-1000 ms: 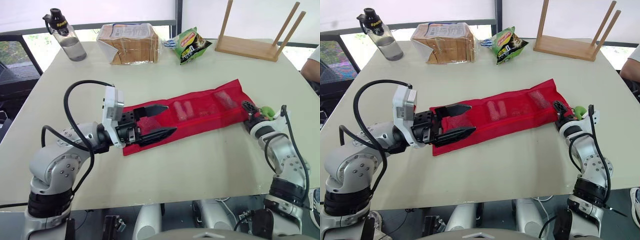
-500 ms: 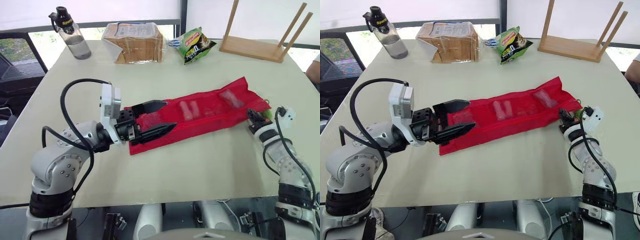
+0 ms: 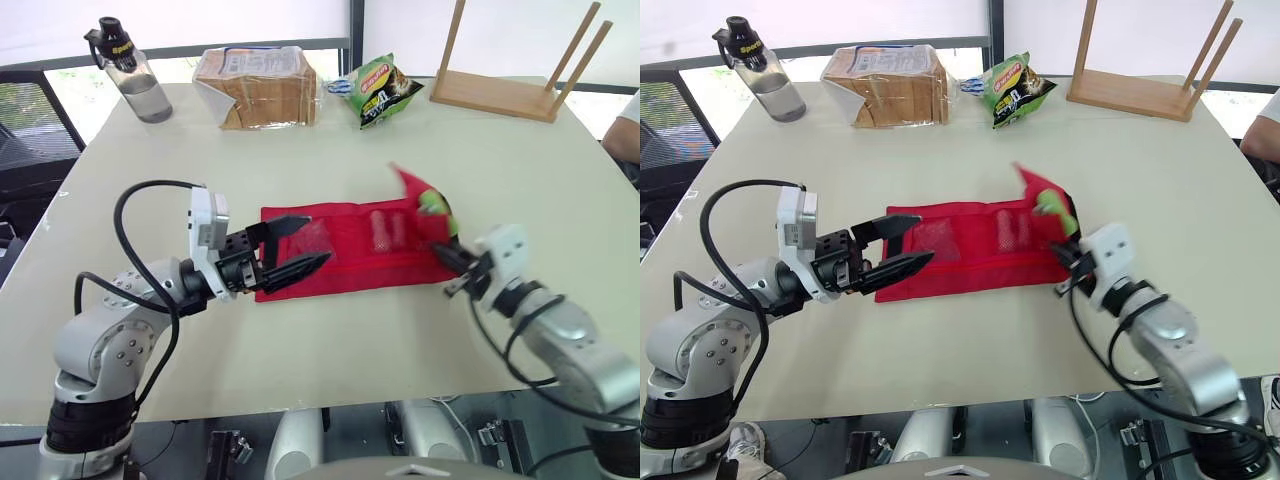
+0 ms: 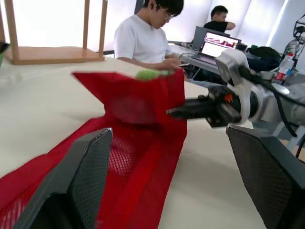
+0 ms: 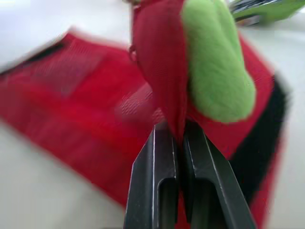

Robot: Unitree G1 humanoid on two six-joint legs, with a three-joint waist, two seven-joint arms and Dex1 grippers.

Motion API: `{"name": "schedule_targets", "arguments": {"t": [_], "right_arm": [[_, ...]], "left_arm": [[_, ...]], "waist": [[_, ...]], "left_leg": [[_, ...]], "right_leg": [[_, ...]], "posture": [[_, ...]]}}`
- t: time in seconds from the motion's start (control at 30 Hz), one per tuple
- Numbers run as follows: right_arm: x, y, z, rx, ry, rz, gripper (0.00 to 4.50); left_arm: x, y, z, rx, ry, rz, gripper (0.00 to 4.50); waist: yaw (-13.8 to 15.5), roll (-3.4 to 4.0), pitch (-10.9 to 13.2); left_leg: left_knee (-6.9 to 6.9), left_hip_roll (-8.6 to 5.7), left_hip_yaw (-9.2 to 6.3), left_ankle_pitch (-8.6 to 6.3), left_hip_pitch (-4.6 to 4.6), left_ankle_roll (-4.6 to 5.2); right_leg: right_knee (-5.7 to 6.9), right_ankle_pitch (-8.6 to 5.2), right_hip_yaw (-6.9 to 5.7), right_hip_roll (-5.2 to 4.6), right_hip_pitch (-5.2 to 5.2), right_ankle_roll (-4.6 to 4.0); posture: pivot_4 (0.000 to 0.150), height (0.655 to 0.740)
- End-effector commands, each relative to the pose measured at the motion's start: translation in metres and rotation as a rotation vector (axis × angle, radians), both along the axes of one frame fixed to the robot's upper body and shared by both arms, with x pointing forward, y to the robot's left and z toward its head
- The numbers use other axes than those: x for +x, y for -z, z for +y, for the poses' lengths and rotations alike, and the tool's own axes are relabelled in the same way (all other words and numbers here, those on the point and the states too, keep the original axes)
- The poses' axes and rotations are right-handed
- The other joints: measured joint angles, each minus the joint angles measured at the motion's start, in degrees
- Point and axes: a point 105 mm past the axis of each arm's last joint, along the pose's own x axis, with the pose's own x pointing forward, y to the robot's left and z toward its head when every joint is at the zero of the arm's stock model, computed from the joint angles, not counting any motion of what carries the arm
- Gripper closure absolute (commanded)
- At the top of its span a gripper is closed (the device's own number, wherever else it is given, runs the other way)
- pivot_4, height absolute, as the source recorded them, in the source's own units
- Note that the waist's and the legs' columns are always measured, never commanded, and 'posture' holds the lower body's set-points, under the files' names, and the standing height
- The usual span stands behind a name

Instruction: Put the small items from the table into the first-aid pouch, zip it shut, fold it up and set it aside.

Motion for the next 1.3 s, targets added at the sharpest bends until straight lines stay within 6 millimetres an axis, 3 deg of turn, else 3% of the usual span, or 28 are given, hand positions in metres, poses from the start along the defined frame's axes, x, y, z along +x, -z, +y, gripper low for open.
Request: {"name": "schedule_targets", "arguments": {"t": [0.03, 0.07, 0.17, 0.33, 0.4, 0.63, 0.73, 0.87, 1.03, 1.3], "right_arm": [[-0.012, 0.026, 0.021, -0.078, -0.118, 0.013, 4.48], [-0.014, 0.033, 0.023, -0.103, -0.14, 0.022, 4.48], [-0.008, 0.03, 0.02, -0.054, -0.12, 0.036, 3.58], [-0.009, 0.009, 0.013, -0.038, -0.187, 0.023, 0.89], [-0.023, -0.007, 0.009, 0.009, -0.284, 0.055, 0.03], [-0.061, -0.067, -0.016, -0.005, -0.521, 0.052, 0.01], [-0.067, -0.097, -0.021, -0.036, -0.582, -0.007, 0.01], [-0.063, -0.125, -0.027, -0.12, -0.602, -0.085, 0.01], [-0.058, -0.157, -0.024, -0.129, -0.627, -0.177, 0.01], [-0.053, -0.155, -0.025, -0.169, -0.597, -0.163, 0.01]], "left_arm": [[-0.002, -0.008, 0.01, 0.013, -0.037, -0.045, 0.42], [-0.003, -0.007, 0.011, 0.016, -0.04, -0.04, 0.42], [-0.007, -0.003, 0.014, 0.027, -0.043, -0.025, 0.42], [-0.01, 0.009, 0.024, 0.029, -0.087, 0.026, 0.42], [-0.01, 0.015, 0.033, -0.014, -0.139, 0.096, 0.42], [-0.017, 0.043, 0.085, -0.133, -0.415, 0.373, 0.42], [-0.023, 0.058, 0.101, -0.168, -0.515, 0.511, 0.42], [-0.016, 0.078, 0.113, -0.123, -0.642, 0.63, 0.42], [-0.002, 0.084, 0.09, -0.051, -0.547, 0.702, 0.42], [0.008, 0.079, 0.058, -0.251, -0.393, 0.874, 0.42]], "waist": [[0.04, -0.12, -0.07], [0.06, -0.12, -0.07], [0.03, -0.16, -0.09], [0.09, -0.16, -0.09], [0.2, -0.15, -0.09], [0.22, -0.26, -0.09], [0.12, -0.25, -0.08], [0.54, -0.31, -0.1], [1.37, -0.34, -0.11], [1.66, -0.36, -0.12]], "left_leg": [[0.0, 0.0, 0.0, 0.0, 0.0, 0.0], [0.0, 0.01, -0.01, 0.0, 0.0, 0.0], [0.0, 0.0, 0.01, 0.0, 0.01, 0.0], [0.0, 0.02, 0.03, 0.0, 0.18, 0.0], [-0.02, 0.02, 0.07, 0.0, 0.24, 0.0], [-0.1, 0.04, 0.15, -0.01, 0.47, 0.0], [-0.11, 0.07, 0.12, -0.01, 0.57, 0.0], [-0.1, 0.05, 0.16, -0.01, 0.58, 0.0], [-0.06, 0.0, 0.21, -0.01, 0.56, 0.01], [-0.09, 0.0, 0.32, -0.03, 0.52, 0.02]], "right_leg": [[0.0, 0.0, 0.0, 0.0, 0.01, 0.0], [0.0, 0.0, -0.01, 0.0, 0.01, -0.01], [0.0, 0.01, -0.01, -0.02, 0.02, -0.02], [0.04, 0.01, 0.01, -0.03, 0.14, -0.02], [0.04, 0.01, 0.02, -0.06, 0.17, -0.02], [0.01, -0.02, 0.04, -0.14, 0.34, 0.0], [0.01, -0.14, 0.01, -0.13, 0.42, -0.18], [-0.02, -0.15, 0.01, -0.17, 0.43, -0.19], [-0.05, -0.14, 0.04, -0.22, 0.42, -0.23], [-0.06, 0.1, 0.11, -0.25, 0.4, -0.21]], "posture": [[0.15, 0.74], [0.15, 0.74], [0.15, 0.74], [0.15, 0.74], [0.15, 0.74], [0.15, 0.74], [0.15, 0.74], [0.15, 0.74], [0.15, 0.74], [0.15, 0.74]]}}
